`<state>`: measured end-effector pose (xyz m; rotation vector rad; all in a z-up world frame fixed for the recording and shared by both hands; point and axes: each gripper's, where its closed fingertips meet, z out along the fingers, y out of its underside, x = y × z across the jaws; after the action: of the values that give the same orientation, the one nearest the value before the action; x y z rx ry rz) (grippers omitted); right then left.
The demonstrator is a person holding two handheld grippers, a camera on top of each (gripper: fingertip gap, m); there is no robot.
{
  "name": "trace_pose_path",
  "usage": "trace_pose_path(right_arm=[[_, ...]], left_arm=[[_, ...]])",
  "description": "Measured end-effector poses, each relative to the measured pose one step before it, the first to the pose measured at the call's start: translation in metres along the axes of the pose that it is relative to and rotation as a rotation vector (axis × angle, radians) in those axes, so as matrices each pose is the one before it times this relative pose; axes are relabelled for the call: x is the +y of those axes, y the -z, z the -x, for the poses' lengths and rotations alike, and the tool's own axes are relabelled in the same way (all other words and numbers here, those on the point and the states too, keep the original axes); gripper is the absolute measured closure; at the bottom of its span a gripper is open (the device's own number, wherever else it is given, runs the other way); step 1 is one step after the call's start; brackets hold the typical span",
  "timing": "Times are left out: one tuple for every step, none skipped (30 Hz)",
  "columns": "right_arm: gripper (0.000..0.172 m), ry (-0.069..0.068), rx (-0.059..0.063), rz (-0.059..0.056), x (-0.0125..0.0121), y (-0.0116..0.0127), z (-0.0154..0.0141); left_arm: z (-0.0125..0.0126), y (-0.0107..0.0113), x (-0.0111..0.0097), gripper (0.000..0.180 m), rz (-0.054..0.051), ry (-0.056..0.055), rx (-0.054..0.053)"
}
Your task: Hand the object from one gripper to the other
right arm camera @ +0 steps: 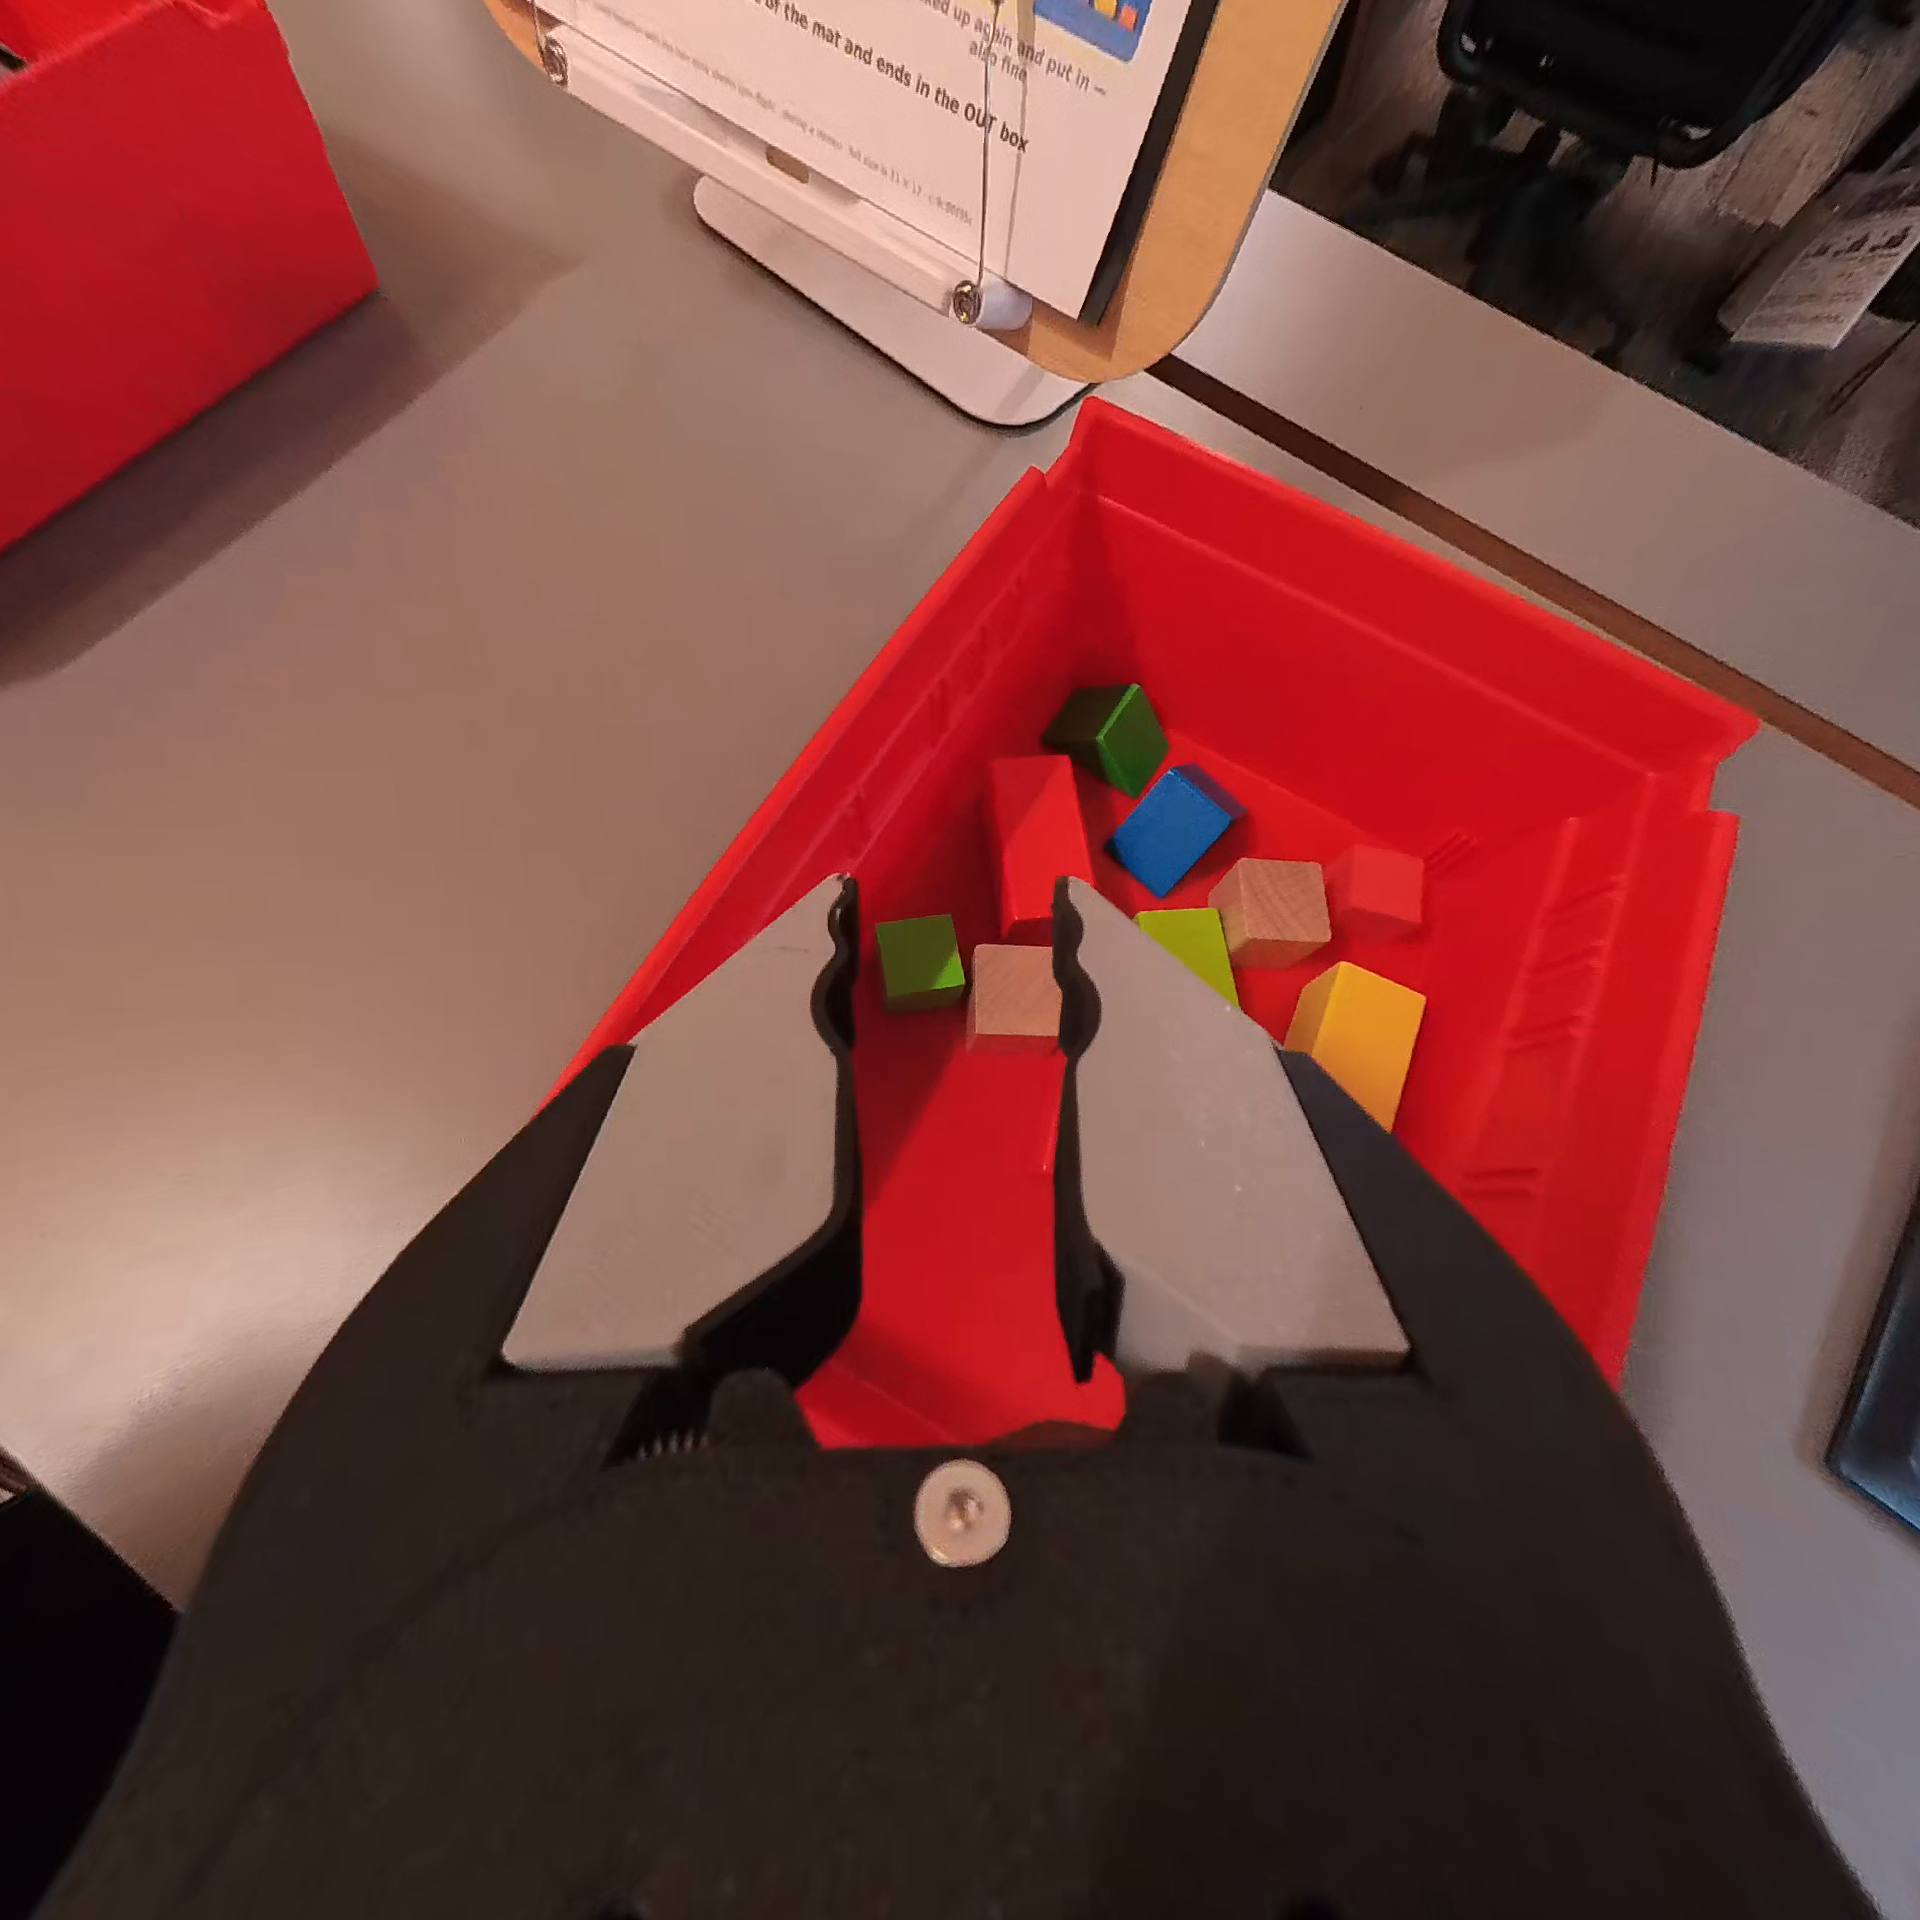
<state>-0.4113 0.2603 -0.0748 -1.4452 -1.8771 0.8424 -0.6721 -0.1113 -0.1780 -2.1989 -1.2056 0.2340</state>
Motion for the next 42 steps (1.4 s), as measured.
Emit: trace_pose_path(right_arm=[[0.138,0.0025,0.0005,-0.0021,-0.00022,0.00113,0.00002],[0.138,0.0036,0.0005,-0.0028,-0.00027,0.00101,0.00006],[0.138,0.0031,0.0014,-0.0020,-0.00006,0.00117,-0.00021],[0.137,0.0004,0.0030,-0.0024,-0.00008,0.00147,-0.00061],[0.138,-0.0012,0.0013,-0.0057,-0.00060,0.00197,-0.00051],[0.138,-0.0020,-0.0018,-0.0091,-0.00116,0.00230,-0.00007],[0.138,-0.0031,-0.0038,-0.0126,-0.00196,0.00257,0.00050],[0.137,-0.0026,-0.0077,-0.0157,-0.00254,0.00245,0.00144],[0.137,-0.0021,-0.0140,-0.0174,-0.00317,0.00214,0.00294],[0.138,-0.0016,-0.0210,-0.0185,-0.00368,0.00169,0.00464],[0.138,0.0007,-0.0276,-0.0197,-0.00411,0.00118,0.00640],[0.138,0.0032,-0.0355,-0.0221,-0.00482,0.00071,0.00843],[0.137,0.0055,-0.0444,-0.0255,-0.00560,0.00019,0.01045],[0.137,0.0076,-0.0504,-0.0274,-0.00620,-0.00021,0.01201],[0.136,0.0081,-0.0546,-0.0277,-0.00636,-0.00085,0.01304],[0.135,0.0092,-0.0614,-0.0265,-0.00623,-0.00155,0.01451],[0.134,0.0099,-0.0683,-0.0231,-0.00572,-0.00208,0.01567],[0.133,0.0083,-0.0687,-0.0244,-0.00574,-0.00272,0.01588],[0.133,0.0063,-0.0647,-0.0265,-0.00587,-0.00339,0.01500],[0.132,0.0041,-0.0572,-0.0269,-0.00559,-0.00408,0.01351],[0.130,-0.0028,-0.0372,-0.0390,-0.00748,-0.00490,0.00977],[0.128,-0.0090,-0.0220,-0.0501,-0.00840,-0.00495,0.00700],[0.128,-0.0116,-0.0281,-0.0483,-0.00723,-0.00518,0.00754],[0.128,-0.0134,-0.0445,-0.0367,-0.00475,-0.00555,0.00974],[0.126,-0.0180,-0.0535,-0.0198,-0.00177,-0.00566,0.01045],[0.123,-0.0228,-0.0512,-0.0091,0.00011,-0.00568,0.00922],[0.121,-0.0226,-0.0425,-0.0027,0.00136,-0.00516,0.00714],[0.119,-0.0195,-0.0312,0.0004,0.00179,-0.00446,0.00478],[0.118,-0.0137,-0.0194,-0.0010,0.00173,-0.00401,0.00254],[0.118,-0.0105,-0.0122,0.0016,0.00237,-0.00365,0.00102],[0.117,-0.0112,-0.0133,0.0102,0.00350,-0.00357,0.00077],[0.116,-0.0120,-0.0212,0.0148,0.00388,-0.00351,0.00194],[0.115,-0.0115,-0.0299,0.0074,0.00245,-0.00322,0.00355],[0.116,-0.0118,-0.0334,-0.0063,0.00014,-0.00292,0.00431],[0.119,-0.0099,-0.0374,-0.0105,-0.00058,-0.00277,0.00512],[0.129,-0.0057,-0.0375,-0.0052,0.00020,-0.00267,0.00508],[0.132,-0.0038,-0.0140,-0.0026,0.00065,-0.00258,0.00144],[0.132,-0.0029,-0.0023,0.0008,0.00126,-0.00210,-0.00020],[0.132,-0.0028,0.0032,0.0000,0.00046,-0.00106,-0.00053],[0.133,0.0101,0.0070,0.0065,0.00029,-0.00016,0.00008],[0.134,0.0180,0.0158,0.0106,0.00055,-0.00015,-0.00018],[0.134,0.0235,0.0246,0.0106,0.00054,-0.00041,-0.00060]], left_arm=[[-0.00092,-0.00591,0.00356,0.117,0.0358,-0.0290,-0.0173],[-0.00094,-0.00609,0.00510,0.119,0.0418,-0.0382,-0.0149],[-0.00061,-0.00599,0.00552,0.123,0.0400,-0.0487,-0.0132],[0.00109,-0.00369,0.00188,0.134,0.0131,-0.0577,-0.0224],[-0.00021,0.00093,-0.00089,0.150,-0.0116,-0.0513,-0.0077],[0.00091,0.00077,0.00009,0.150,0.0038,-0.0139,-0.0064],[0.00183,0.00157,0.00106,0.150,0.0064,-0.0026,-0.0093],[0.00232,0.00262,0.00018,0.150,-0.0081,-0.0143,-0.0182],[0.00151,0.00477,-0.00178,0.150,-0.0261,-0.0148,-0.0177],[-0.00038,0.00745,-0.00288,0.150,-0.0352,-0.0118,-0.0079],[-0.00045,0.01047,-0.00489,0.150,-0.0478,-0.0065,-0.0103],[-0.00013,0.01272,-0.00644,0.150,-0.0554,-0.0051,-0.0163],[-0.00094,0.01441,-0.00781,0.150,-0.0599,-0.0082,-0.0163],[-0.00255,0.01570,-0.00968,0.150,-0.0688,-0.0091,-0.0153],[-0.00512,0.01634,-0.01068,0.150,-0.0697,-0.0119,-0.0068],[-0.00867,0.01666,-0.01163,0.150,-0.0697,-0.0141,0.0064],[-0.01267,0.01665,-0.01301,0.150,-0.0730,-0.0098,0.0222],[-0.01816,0.01566,-0.01374,0.150,-0.0723,-0.0015,0.0484],[-0.02417,0.01407,-0.01450,0.150,-0.0735,0.0074,0.0759],[-0.02861,0.01169,-0.01478,0.150,-0.0770,0.0103,0.0926],[-0.03115,0.00900,-0.01419,0.150,-0.0801,0.0106,0.1007],[-0.03238,0.00574,-0.01281,0.150,-0.0851,0.0162,0.1058],[-0.03239,0.00196,-0.01022,0.150,-0.0832,0.0181,0.1108],[-0.02902,-0.00129,-0.00550,0.150,-0.0628,0.0168,0.1012],[-0.02104,-0.00391,-0.00067,0.150,-0.0372,0.0183,0.0666],[-0.01358,-0.00476,0.00267,0.150,-0.0141,0.0185,0.0374],[-0.01015,-0.00423,0.00243,0.150,-0.0095,0.0158,0.0312],[-0.00900,-0.00336,0.00058,0.150,-0.0164,0.0159,0.0362],[-0.00824,-0.00213,-0.00135,0.150,-0.0207,0.0161,0.0399],[-0.00619,-0.00156,-0.00237,0.150,-0.0229,0.0177,0.0305],[-0.00380,-0.00116,-0.00279,0.150,-0.0219,0.0161,0.0172],[-0.00382,-0.00105,-0.00195,0.150,-0.0132,0.0087,0.0185],[-0.00266,-0.00105,0.00041,0.150,0.0017,0.0033,0.0118],[-0.00083,-0.00124,0.00180,0.150,0.0056,-0.0023,-0.0006],[-0.00084,-0.00168,0.00302,0.150,0.0097,-0.0014,0.0003],[-0.00173,-0.00193,0.00305,0.150,0.0082,0.0028,0.0072],[-0.00331,-0.00205,0.00257,0.150,0.0061,0.0064,0.0189],[-0.00182,-0.00144,0.00126,0.150,0.0019,0.0124,0.0097],[0.00026,-0.00034,0.00024,0.150,-0.0026,0.0103,-0.0023],[-0.00020,0.00040,-0.00018,0.150,-0.0014,0.0087,0.0055],[-0.00038,0.00042,0.00034,0.150,0.0010,0.0070,0.0088],[0.00021,0.00006,0.00054,0.150,-0.0010,0.0042,0.0040]])
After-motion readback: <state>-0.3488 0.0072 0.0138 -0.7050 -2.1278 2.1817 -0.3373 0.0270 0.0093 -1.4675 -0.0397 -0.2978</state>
